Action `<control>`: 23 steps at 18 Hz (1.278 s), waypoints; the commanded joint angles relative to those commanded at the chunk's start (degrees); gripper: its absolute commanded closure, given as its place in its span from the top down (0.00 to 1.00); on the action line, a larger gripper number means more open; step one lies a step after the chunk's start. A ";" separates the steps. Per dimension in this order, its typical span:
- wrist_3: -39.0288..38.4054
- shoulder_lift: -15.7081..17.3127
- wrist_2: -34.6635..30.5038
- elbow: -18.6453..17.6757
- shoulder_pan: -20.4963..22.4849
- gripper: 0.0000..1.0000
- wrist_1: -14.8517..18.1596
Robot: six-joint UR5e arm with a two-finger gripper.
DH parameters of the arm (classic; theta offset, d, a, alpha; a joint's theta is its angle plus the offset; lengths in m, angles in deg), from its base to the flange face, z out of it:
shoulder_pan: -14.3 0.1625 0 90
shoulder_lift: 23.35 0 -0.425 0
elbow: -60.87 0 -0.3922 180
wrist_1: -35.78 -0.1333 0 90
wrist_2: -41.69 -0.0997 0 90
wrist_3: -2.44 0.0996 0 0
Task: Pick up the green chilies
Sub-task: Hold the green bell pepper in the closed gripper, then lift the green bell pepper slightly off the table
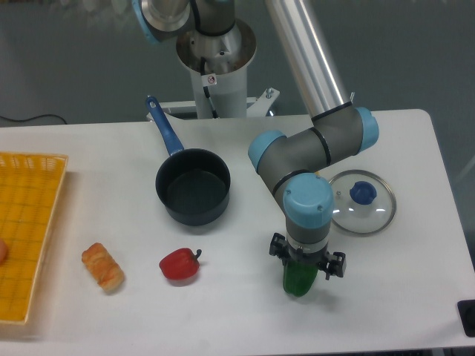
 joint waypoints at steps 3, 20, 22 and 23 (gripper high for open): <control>0.00 -0.35 0.00 0.00 0.00 1.00 -0.09; -0.18 -1.06 -0.18 -0.35 -0.09 0.76 0.09; -0.26 -0.97 -0.26 -0.35 -0.17 0.62 0.09; -0.09 -1.05 -0.26 -0.53 -0.18 0.59 0.09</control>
